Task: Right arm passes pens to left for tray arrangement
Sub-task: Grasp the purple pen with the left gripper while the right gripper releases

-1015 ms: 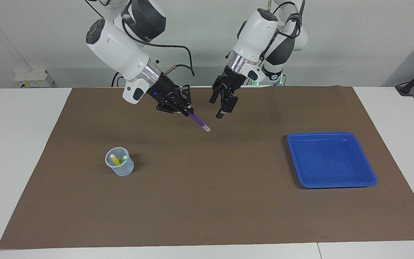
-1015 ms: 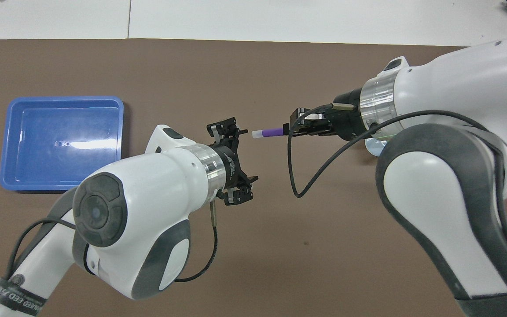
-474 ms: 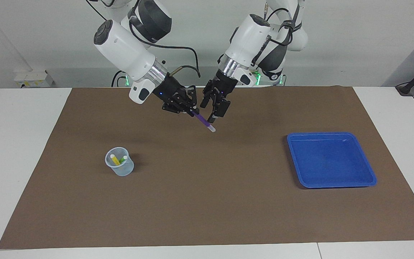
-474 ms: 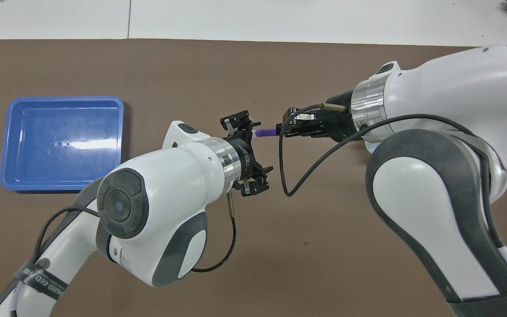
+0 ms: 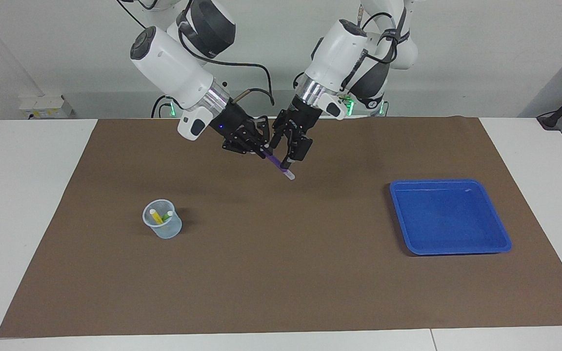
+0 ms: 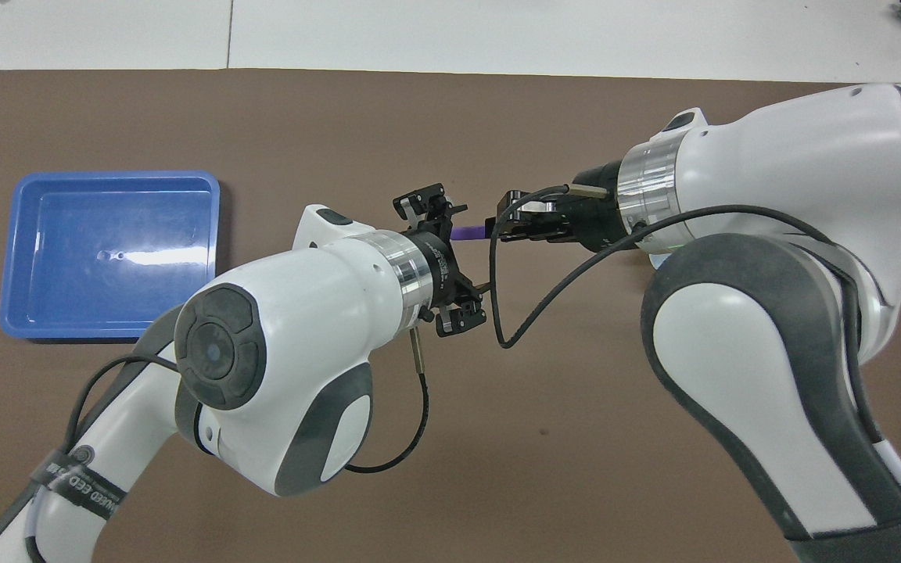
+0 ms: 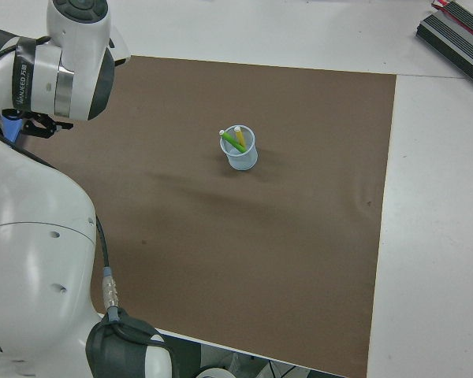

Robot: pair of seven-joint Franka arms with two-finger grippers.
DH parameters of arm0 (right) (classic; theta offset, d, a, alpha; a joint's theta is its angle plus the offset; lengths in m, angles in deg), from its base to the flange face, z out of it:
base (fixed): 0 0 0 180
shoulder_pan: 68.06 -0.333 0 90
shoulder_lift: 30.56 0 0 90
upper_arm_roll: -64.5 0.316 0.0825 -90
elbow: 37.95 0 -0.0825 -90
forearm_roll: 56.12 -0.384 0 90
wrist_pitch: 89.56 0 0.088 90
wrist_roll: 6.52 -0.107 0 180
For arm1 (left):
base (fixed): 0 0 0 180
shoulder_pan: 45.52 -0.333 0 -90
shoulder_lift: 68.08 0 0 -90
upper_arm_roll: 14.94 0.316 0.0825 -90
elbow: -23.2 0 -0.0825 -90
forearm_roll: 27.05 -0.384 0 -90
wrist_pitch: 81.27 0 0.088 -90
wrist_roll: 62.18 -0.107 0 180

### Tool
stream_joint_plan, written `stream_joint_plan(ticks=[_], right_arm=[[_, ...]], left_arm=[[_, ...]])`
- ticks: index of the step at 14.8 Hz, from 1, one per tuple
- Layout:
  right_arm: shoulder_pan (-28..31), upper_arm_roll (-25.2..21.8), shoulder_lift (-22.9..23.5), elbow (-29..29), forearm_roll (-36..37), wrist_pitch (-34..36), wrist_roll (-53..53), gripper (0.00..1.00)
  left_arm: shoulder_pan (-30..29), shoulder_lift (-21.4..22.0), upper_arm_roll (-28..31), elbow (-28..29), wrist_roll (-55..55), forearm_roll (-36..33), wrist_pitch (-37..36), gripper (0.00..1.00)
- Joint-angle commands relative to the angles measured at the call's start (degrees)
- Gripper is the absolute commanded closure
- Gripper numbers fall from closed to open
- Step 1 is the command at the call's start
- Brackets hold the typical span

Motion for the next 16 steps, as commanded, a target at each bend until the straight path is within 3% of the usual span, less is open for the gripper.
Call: stream_joint_plan(ticks=[1,3,8,10,12,15,16], right_arm=[[-0.83,-0.09,-0.01,0.74,-1.42,-1.69,-0.8,0.91],[-0.83,-0.09,-0.01,0.74,-1.42,-1.78,-0.8,0.91],[-0.83,-0.09,-0.01,0.74,-1.42,-1.78,-0.8,0.91],[-0.83,-0.09,-0.01,0.74,-1.42,-1.78,-0.71,0.91],[-0.83,-0.09,-0.01,0.74,-1.42,-1.87,-0.71,0.91],[-0.83,-0.09,-0.01,0.74,-1.42,-1.87,-0.71,0.91],[-0.83,-0.09,-0.01,0.74,-1.42,-1.87,-0.71,0.91]], left_arm=[[1.32,-1.32,0.63,-0.96,1.55,0.2,0.93,0.1],[0.97,-1.32,0.72,-0.88,3.14,0.2,0.93,0.28],[0.35,-1.67,0.8,-0.96,2.35,0.02,0.4,0.4],[0.26,-1.67,0.89,-0.88,2.0,-0.33,0.14,0.59],[0.26,-1.67,0.98,-0.88,1.12,-0.33,-0.04,0.84],[0.26,-1.67,1.07,-0.96,0.16,-0.33,-0.13,1.0],[0.26,-1.67,1.15,-0.96,-0.11,-0.33,-0.56,1.0]])
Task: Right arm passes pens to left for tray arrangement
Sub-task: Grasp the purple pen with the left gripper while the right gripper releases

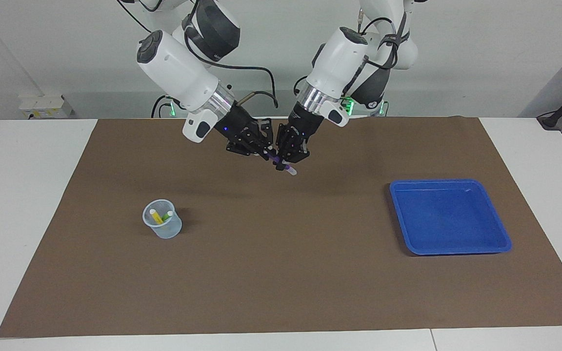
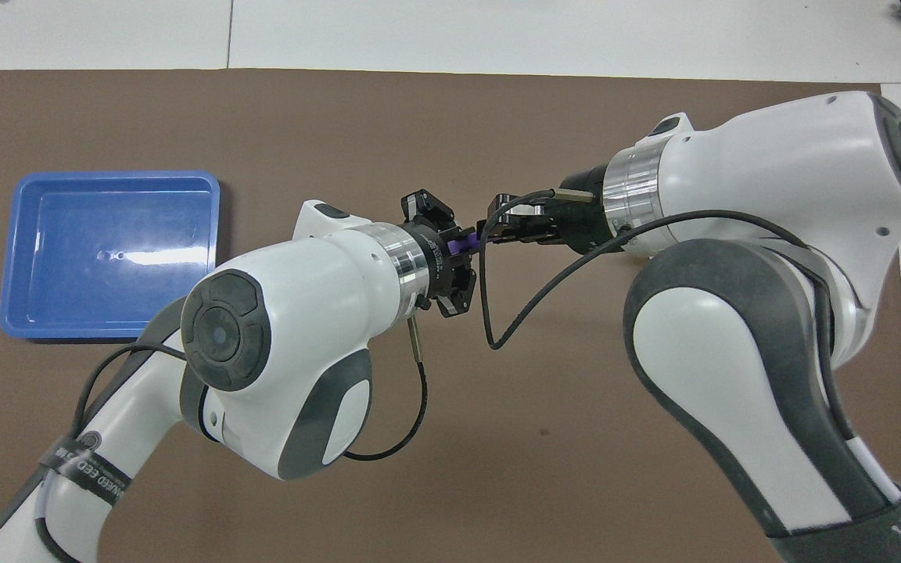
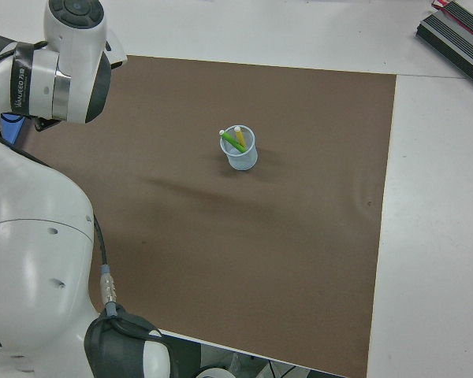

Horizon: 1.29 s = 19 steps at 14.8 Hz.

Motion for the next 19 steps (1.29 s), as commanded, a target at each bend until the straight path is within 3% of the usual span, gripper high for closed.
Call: stream_joint_plan(ticks=[1,6,7,8,9,10,13,19], right_arm=[[-0.12,-0.01,-0.32,0.18,-1.39,-0.8,-0.68,0.91],[-0.12,-0.01,-0.32,0.18,-1.13,-0.8,-0.06,0.9],[-0.12,-0.01,-0.32,0.18,-0.43,-0.89,0.2,0.66],[-0.12,-0.01,-0.32,0.18,-0.42,-1.24,-0.06,0.26],[-0.12,-0.01,-0.24,0.18,-0.42,-2.29,0.03,0.06],[0.14,-0.01,-0.15,0.1,-0.42,-2.82,-0.41,0.0],[0.93,-0.27,0.12,-0.26,1.84,-2.13,-0.07,0.0],[7.51,-0.45,-0.41,0.01,20.98,5.69,13.45,0.0]], left_arm=[[0.05,-0.58,-0.07,-0.69,-1.29,-0.3,-1.69,1.0],[0.13,-0.58,-0.07,-1.21,-2.0,-1.44,-2.57,1.0],[0.13,-0.58,-0.07,-1.3,-2.0,-1.44,-2.75,1.0],[0.13,-0.58,-0.07,-1.48,-2.0,-1.53,-3.18,1.0],[0.13,-0.58,-0.07,-1.83,-2.09,-1.88,-3.54,1.0],[0.13,-0.58,-0.07,-1.83,-2.0,-2.32,-3.8,1.0],[0.05,-0.58,-0.07,-1.83,-2.52,-4.25,-3.89,1.0],[-3.55,0.21,-0.07,-2.09,-15.34,-5.05,-11.0,1.0]])
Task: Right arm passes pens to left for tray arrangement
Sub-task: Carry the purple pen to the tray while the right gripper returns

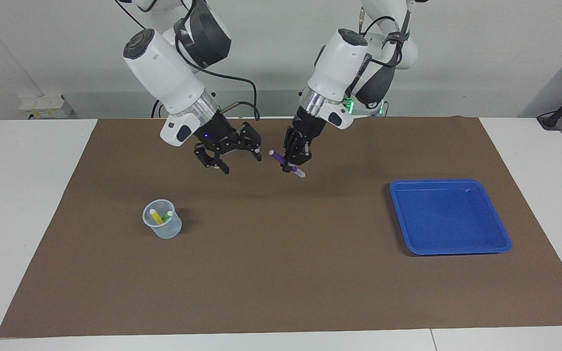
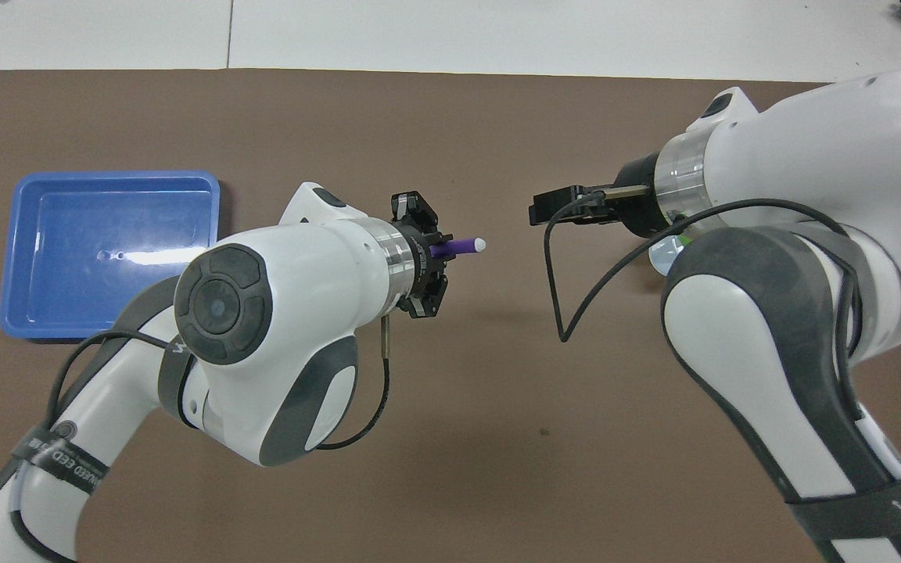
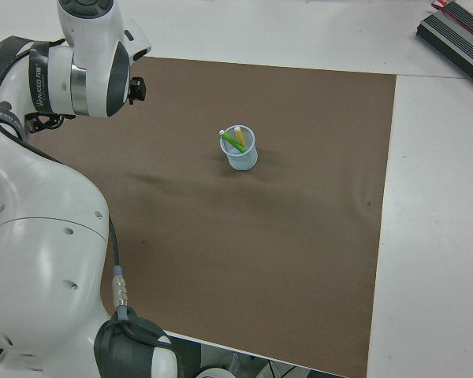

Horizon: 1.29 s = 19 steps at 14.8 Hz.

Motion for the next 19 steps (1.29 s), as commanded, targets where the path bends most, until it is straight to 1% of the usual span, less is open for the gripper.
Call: stream_joint_plan(ticks=[1,3,4,6,7,8,9,11,13,14,17,19], right_arm=[[4.35,0.48,-0.41,0.12,9.15,3.72,8.16,0.0],[7.86,0.48,-0.23,0.73,12.68,3.91,17.1,0.0],[9.62,0.48,0.03,1.35,13.39,3.12,22.46,0.0],[12.0,0.48,1.26,2.58,14.62,0.49,28.64,0.0],[13.32,0.48,1.53,5.02,15.94,-2.22,30.58,0.0],[14.38,0.48,1.79,8.18,16.21,-6.69,31.82,0.01],[14.73,0.48,1.7,10.3,16.3,-8.91,32.35,0.03],[14.65,0.48,1.79,11.28,16.3,-9.45,32.36,0.08],[15.0,0.48,1.79,12.86,16.3,-10.16,32.53,0.1],[15.09,0.39,1.79,13.91,16.3,-10.33,32.62,0.13],[15.62,0.39,1.79,14.89,16.39,-11.91,34.02,0.31],[15.62,0.39,1.88,15.06,16.39,-12.0,34.12,0.42]], left_arm=[[-2.7,0.27,-0.19,-1.1,-6.22,-0.73,-4.31,1.0],[-3.94,0.53,-0.1,-1.1,-12.01,-0.73,-7.29,1.0],[-5.69,0.62,-0.19,-1.1,-16.3,-0.73,-9.13,1.0],[-8.24,1.06,-0.1,-1.19,-24.92,-0.64,-12.82,1.0],[-10.17,1.15,-0.1,-1.19,-28.79,-0.64,-14.32,1.0],[-12.01,1.32,-0.1,-1.19,-33.26,-0.64,-16.08,1.0],[-13.42,1.59,-0.1,-1.1,-37.31,-0.55,-17.75,1.0],[-16.94,2.03,-0.01,-1.02,-45.92,-0.55,-21.44,1.0],[-20.98,2.82,-0.01,-0.66,-58.47,-0.64,-25.83,1.0],[-23.0,2.99,-0.01,-0.75,-65.15,-0.64,-28.11,1.0],[-26.96,4.04,0.34,0.39,-83.44,-1.25,-31.38,1.0],[-29.51,4.57,0.34,1.18,-94.0,-3.88,-32.7,1.0]])
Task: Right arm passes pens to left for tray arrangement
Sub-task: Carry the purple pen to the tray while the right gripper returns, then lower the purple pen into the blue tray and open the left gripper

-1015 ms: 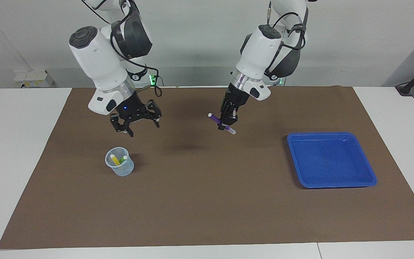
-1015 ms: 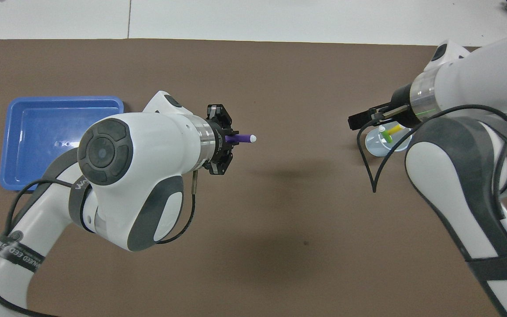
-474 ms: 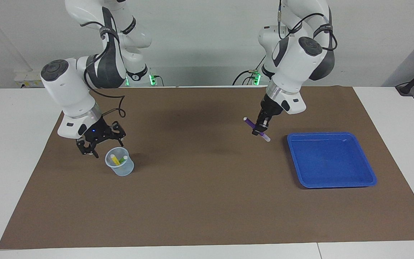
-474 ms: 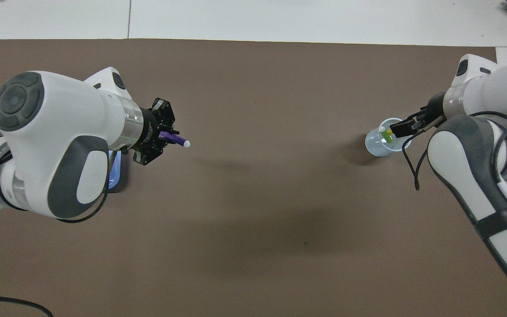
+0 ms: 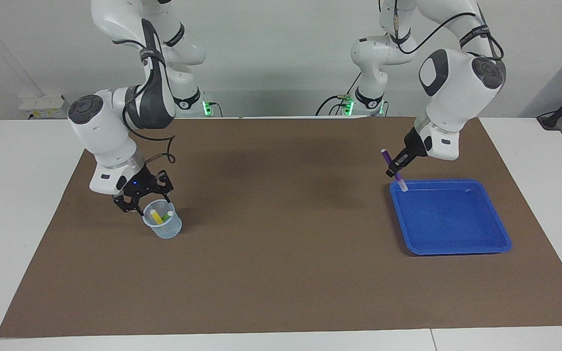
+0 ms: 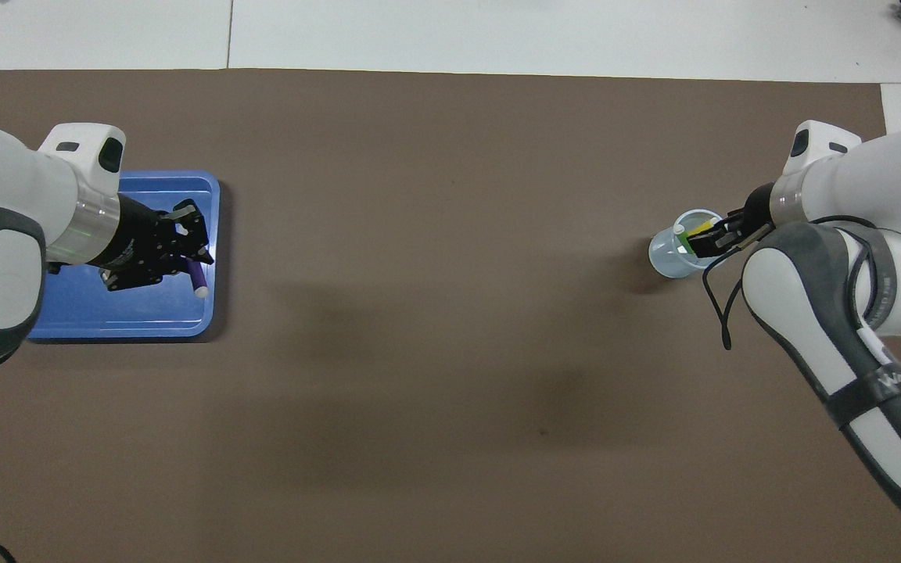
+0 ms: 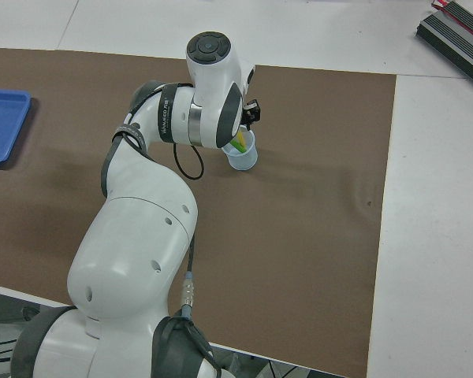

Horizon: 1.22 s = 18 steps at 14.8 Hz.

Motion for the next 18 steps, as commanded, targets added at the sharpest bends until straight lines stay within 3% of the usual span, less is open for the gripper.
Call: stream_joint_plan(ticks=[1,7,11,15,18], right_arm=[[1.15,0.74,-1.3,1.87,1.35,-1.31,1.17,0.47],[1.41,0.74,0.01,1.7,2.31,-3.86,1.35,0.6],[0.8,0.83,0.2,1.78,2.23,-4.22,0.74,0.65],[0.88,0.74,0.2,1.78,2.32,-4.21,0.91,0.79],[1.14,0.83,0.28,1.7,2.31,-4.21,1.17,0.98]], left_arm=[[-2.91,2.32,-0.45,2.56,-13.0,-2.78,-1.7,1.0],[-8.71,1.71,-0.45,2.83,-33.39,-6.91,0.05,1.0],[-9.42,-0.05,-0.45,7.03,-37.29,-7.44,9.51,1.0],[-9.33,-2.94,-0.45,10.22,-38.35,-7.44,17.7,1.0],[-9.24,-7.16,-0.45,10.13,-38.35,-7.44,22.62,1.0]])
